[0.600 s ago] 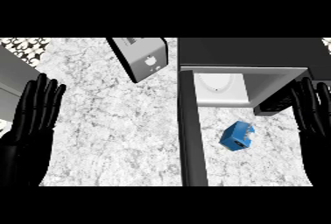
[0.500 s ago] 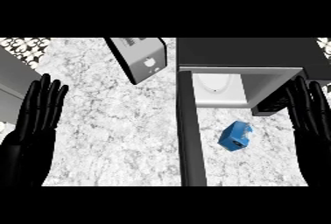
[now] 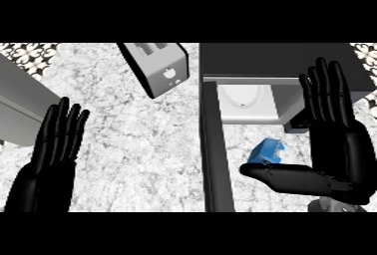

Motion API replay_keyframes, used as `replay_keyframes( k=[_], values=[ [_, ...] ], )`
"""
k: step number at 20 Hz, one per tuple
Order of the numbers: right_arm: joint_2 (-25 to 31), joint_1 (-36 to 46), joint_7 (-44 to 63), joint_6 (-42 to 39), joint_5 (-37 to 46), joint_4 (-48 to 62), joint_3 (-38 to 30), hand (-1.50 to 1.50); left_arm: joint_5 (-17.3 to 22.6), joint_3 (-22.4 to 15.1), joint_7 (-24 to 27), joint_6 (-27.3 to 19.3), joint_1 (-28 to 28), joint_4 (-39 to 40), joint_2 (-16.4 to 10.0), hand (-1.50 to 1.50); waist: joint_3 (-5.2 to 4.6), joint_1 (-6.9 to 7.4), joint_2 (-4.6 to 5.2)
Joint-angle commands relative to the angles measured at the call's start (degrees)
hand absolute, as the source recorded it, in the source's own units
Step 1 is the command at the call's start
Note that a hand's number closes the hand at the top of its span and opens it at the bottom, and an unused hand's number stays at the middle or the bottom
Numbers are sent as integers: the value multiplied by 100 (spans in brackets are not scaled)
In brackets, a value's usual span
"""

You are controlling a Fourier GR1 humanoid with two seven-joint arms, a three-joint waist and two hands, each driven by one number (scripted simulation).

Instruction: Pick up the milk, place it into the microwave and close the microwave

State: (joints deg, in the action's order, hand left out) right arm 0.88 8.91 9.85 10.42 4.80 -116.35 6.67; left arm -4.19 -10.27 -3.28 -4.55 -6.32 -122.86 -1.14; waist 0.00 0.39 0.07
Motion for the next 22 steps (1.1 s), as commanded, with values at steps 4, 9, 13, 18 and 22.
replay_keyframes(
  k=[4, 9, 13, 18, 22],
  values=[
    [-86, -11, -387, 283, -43, 596, -69, -150, 81, -54, -250, -19, -573, -607, -13, -150, 1, -12, -9],
    [-68, -205, -481, 206, 139, 745, 29, -150, -138, -455, 301, 32, -1211, -693, 36, -150, 1, -13, -11],
    [-85, -583, -671, 278, 83, 888, -16, -150, -330, -805, 286, -118, -1481, -949, 110, -150, 2, -15, -13],
    [-86, -1214, -1140, 323, 98, 1065, 326, -150, -145, -663, 286, 13, -1689, -1049, -29, -150, 1, -26, -14],
    [124, -1225, -1576, 10, -219, 1600, -250, -150, -216, -900, 649, 56, -2041, -1102, -60, -150, 1, -11, -15]
  ],
)
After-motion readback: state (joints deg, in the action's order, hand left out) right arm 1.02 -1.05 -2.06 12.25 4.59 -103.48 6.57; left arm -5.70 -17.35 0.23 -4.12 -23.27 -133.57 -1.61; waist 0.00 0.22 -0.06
